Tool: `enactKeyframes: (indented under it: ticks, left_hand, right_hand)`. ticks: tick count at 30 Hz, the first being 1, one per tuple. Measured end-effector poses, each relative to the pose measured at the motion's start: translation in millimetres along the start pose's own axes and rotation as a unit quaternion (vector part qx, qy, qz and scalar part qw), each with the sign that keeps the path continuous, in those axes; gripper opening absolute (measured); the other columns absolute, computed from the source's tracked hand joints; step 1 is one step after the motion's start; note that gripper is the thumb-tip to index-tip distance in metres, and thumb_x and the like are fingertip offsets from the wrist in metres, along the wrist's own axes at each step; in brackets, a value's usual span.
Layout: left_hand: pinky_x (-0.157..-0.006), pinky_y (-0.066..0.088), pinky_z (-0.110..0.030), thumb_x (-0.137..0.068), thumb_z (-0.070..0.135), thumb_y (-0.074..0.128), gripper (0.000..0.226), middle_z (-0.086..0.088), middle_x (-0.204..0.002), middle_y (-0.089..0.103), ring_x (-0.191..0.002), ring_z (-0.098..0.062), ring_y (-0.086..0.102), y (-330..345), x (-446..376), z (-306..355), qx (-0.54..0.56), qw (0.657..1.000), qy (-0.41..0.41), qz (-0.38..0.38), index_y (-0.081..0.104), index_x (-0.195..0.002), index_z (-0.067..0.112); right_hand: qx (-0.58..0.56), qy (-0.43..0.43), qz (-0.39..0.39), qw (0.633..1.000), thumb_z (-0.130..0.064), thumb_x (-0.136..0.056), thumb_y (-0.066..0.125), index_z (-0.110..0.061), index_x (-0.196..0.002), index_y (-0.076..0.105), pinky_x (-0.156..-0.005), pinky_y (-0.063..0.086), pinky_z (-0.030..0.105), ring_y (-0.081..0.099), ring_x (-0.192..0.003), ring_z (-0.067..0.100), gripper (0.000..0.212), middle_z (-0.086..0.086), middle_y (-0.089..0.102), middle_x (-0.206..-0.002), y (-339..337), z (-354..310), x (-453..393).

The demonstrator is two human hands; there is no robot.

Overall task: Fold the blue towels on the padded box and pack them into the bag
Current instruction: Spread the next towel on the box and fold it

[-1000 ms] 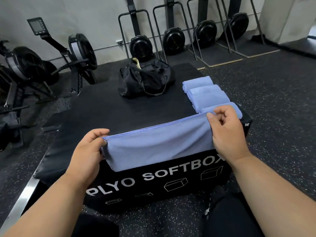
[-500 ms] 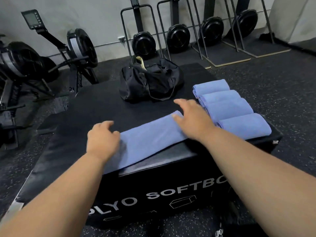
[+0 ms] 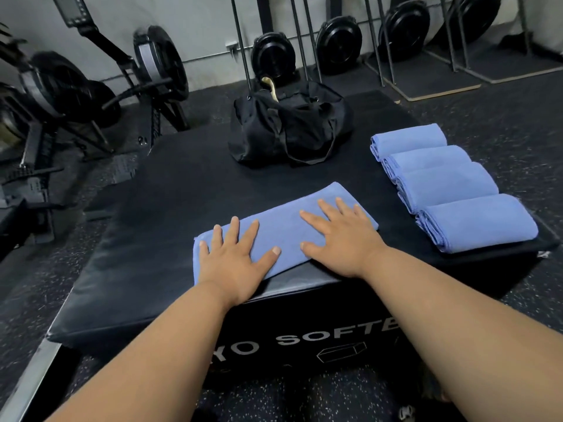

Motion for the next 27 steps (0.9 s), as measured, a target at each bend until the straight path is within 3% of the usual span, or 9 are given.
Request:
enactKeyframes:
  ticks: [7,14,19,22,24,27]
  left_hand:
    - [-0.127,-0.003,-0.061,-0.089,0.088,0.016,0.088,0.007,-0.176,-0.015,-0.161,-0.031,-0.017,-0.3,1.3,-0.3,-0.010,1.000,-0.016,0.007,-0.004,-0.165,0.048]
    - [-0.128,-0.001,-0.061,-0.085,0.092,0.020,0.097,0.007,-0.177,-0.010,-0.162,-0.029,-0.014,0.7,15.0,-42.9,0.049,0.994,-0.091,0.024,0.002,-0.166,0.045]
    - [-0.129,0.002,-0.058,-0.088,0.088,0.023,0.095,0.006,-0.177,-0.004,-0.163,-0.027,-0.007,0.4,13.9,-53.4,0.061,0.993,-0.092,0.052,0.004,-0.167,0.039]
    - [-0.129,0.002,-0.058,-0.087,0.088,0.022,0.095,0.006,-0.177,-0.003,-0.162,-0.028,-0.007,0.4,15.2,-51.7,0.056,0.992,-0.091,0.070,0.005,-0.167,0.039]
    - [-0.129,0.002,-0.058,-0.087,0.088,0.021,0.095,0.006,-0.177,-0.003,-0.162,-0.027,-0.006,0.4,15.8,-51.3,0.054,0.991,-0.091,0.076,0.004,-0.167,0.039]
    - [-0.129,0.002,-0.057,-0.087,0.087,0.022,0.095,0.006,-0.177,-0.003,-0.162,-0.028,-0.006,0.2,16.5,-51.5,0.049,0.991,-0.096,0.079,0.004,-0.167,0.038]
  right_hand:
    - [0.007,-0.032,-0.046,0.998,-0.067,-0.094,0.036,-0.047,-0.166,0.007,-0.128,-0.011,0.055,-0.014,-0.162,0.028,0.079,0.000,-0.009,-0.177,-1.3,-33.3,-23.5]
    - [0.001,0.032,-0.011,0.999,-0.086,-0.091,0.026,-0.048,-0.166,0.006,-0.129,-0.006,0.054,-0.012,-0.162,0.025,0.087,-0.006,-0.007,-0.177,-10.4,21.1,-36.2]
    - [-0.003,0.054,0.003,0.999,-0.081,-0.094,0.028,-0.044,-0.167,0.008,-0.130,-0.003,0.053,-0.004,-0.163,0.028,0.083,-0.002,-0.004,-0.177,-17.3,43.7,-35.1]
    - [0.060,0.060,0.009,0.996,-0.074,-0.096,0.025,-0.037,-0.168,0.010,-0.129,-0.004,0.055,-0.003,-0.162,0.032,0.082,0.005,0.000,-0.177,-24.4,33.5,-38.7]
    - [0.112,0.032,0.037,0.992,-0.064,-0.097,0.025,-0.030,-0.168,0.015,-0.129,-0.002,0.056,-0.001,-0.161,0.035,0.080,0.010,0.004,-0.176,-30.7,8.3,-39.3]
    - [0.067,-0.049,0.021,0.996,-0.064,-0.097,0.026,-0.038,-0.167,0.012,-0.129,-0.003,0.055,-0.003,-0.162,0.032,0.076,0.006,0.000,-0.177,-7.1,-35.8,-26.2]
Point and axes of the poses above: each hand's wrist, its own x-axis away from the middle knuckle, its own y-axis out of the palm, z = x × y, the point moved 8 cm from there along -x, towards the middle knuckle
